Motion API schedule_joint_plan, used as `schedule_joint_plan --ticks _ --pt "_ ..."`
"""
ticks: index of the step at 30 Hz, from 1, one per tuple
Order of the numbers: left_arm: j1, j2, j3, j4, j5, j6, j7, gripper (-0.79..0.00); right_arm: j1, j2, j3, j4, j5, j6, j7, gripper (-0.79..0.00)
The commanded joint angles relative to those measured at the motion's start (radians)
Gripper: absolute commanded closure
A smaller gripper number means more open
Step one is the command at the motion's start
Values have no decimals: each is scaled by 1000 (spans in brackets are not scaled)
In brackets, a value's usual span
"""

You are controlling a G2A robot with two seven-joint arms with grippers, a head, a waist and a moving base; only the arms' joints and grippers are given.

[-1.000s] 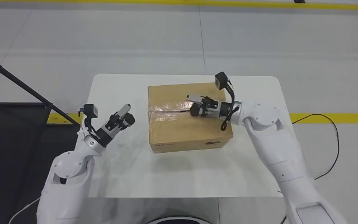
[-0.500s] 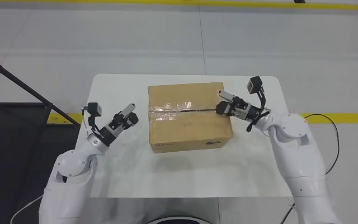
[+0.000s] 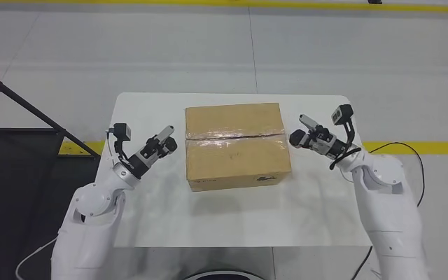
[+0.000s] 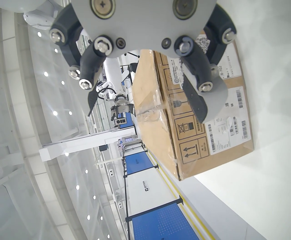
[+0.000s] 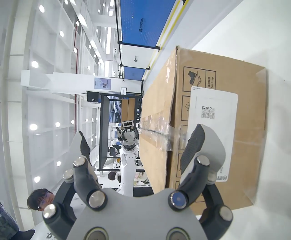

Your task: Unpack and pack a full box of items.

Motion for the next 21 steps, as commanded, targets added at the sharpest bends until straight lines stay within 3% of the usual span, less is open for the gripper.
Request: schedule_joint_plan --ticks 1,11,21 --pt "-6 0 0 -3 -7 1 16 -785 -13 3 18 -1 12 -14 -12 -785" --pt "-5 1 -20 -24 91 -14 223 -785 -70 19 110 -26 13 -78 -101 -785" --pt "-4 1 -20 -24 93 -14 228 -784 -70 19 110 -26 13 -78 -101 -785"
